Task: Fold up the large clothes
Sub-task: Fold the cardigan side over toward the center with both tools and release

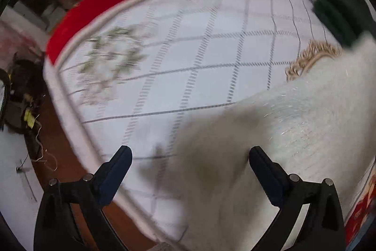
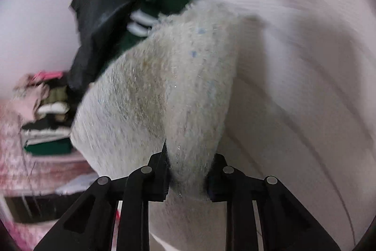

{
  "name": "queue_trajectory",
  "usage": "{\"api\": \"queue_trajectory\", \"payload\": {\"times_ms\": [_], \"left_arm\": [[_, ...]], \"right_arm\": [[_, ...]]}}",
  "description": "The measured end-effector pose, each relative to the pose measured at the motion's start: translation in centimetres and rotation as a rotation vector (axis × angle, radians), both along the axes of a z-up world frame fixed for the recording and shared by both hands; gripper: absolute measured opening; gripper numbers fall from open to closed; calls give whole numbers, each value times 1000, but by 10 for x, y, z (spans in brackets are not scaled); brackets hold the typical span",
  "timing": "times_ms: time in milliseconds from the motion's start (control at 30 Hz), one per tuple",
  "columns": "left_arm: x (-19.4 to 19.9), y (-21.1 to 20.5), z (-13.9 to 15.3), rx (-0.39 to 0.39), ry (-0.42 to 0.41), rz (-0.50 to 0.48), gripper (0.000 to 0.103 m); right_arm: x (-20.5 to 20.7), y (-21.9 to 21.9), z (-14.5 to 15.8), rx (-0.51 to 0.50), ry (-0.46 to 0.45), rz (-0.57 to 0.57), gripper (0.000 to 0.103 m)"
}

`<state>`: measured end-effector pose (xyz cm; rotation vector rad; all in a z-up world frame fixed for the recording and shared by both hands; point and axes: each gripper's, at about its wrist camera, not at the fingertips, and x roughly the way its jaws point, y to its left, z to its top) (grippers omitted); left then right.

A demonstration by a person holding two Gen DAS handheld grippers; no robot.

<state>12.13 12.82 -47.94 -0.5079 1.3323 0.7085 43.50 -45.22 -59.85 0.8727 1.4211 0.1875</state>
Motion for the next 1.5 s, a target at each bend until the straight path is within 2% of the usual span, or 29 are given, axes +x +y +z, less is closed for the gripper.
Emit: {"api": "queue_trajectory", "payload": {"times_ms": [67,167,267,333,400,500,600,633,700,767,833,900,967,1033,1133,1233,1300,1367,1433,1467,1500], "left_arm": [[-10,-6,17,33,-1,3,103],[-2,-22,22,52,-7,-26,103],[14,-49,17,50,-23,-90,103],[34,-69,12,16,-43,-134,103],[57,-79,6,-1,-82,-169,103],[96,-78,-20,7,-84,-183,103],[124,-60,-64,43,13,-139,103],[123,-51,-75,23,41,-111,103],[112,-33,-86,-52,16,-47,103],[99,-27,-85,-59,5,-24,103],[89,-29,-79,-34,14,-27,103],[80,-31,-73,-16,26,-23,103],[76,-32,-64,9,31,-19,103],[73,-37,-44,59,13,-33,103],[79,-61,-14,86,-41,-89,103],[101,-104,7,16,-107,-170,103],[113,-131,11,-40,-145,-223,103],[126,-147,7,-45,-154,-261,103],[139,-151,0,-21,-148,-266,103],[143,-142,-7,0,-135,-242,103],[144,-133,-12,9,-126,-222,103]], "right_arm": [[-57,-31,11,-72,65,-47,24],[-130,-75,16,-192,174,-35,27],[-180,-108,6,-234,267,-19,43],[-201,-121,9,-238,275,-40,59],[-206,-130,24,-285,249,-6,60],[-196,-135,61,-401,192,39,60],[-172,-126,105,-445,104,62,60],[-157,-113,113,-438,67,103,54],[-129,-75,121,-389,-2,219,42],[-103,-32,120,-332,-33,343,42],[-73,15,99,-275,8,485,42],[-46,52,62,-298,83,571,39],[-23,77,14,-387,158,608,35],[-4,82,-14,-420,173,566,32],[12,90,-10,-454,213,576,32],[16,79,18,-396,212,583,33],[17,57,48,-358,148,533,33],[21,31,66,-416,85,481,33],[28,12,52,-488,75,454,33],[35,5,29,-535,109,463,32],[39,-2,1,-504,179,458,31]]}}
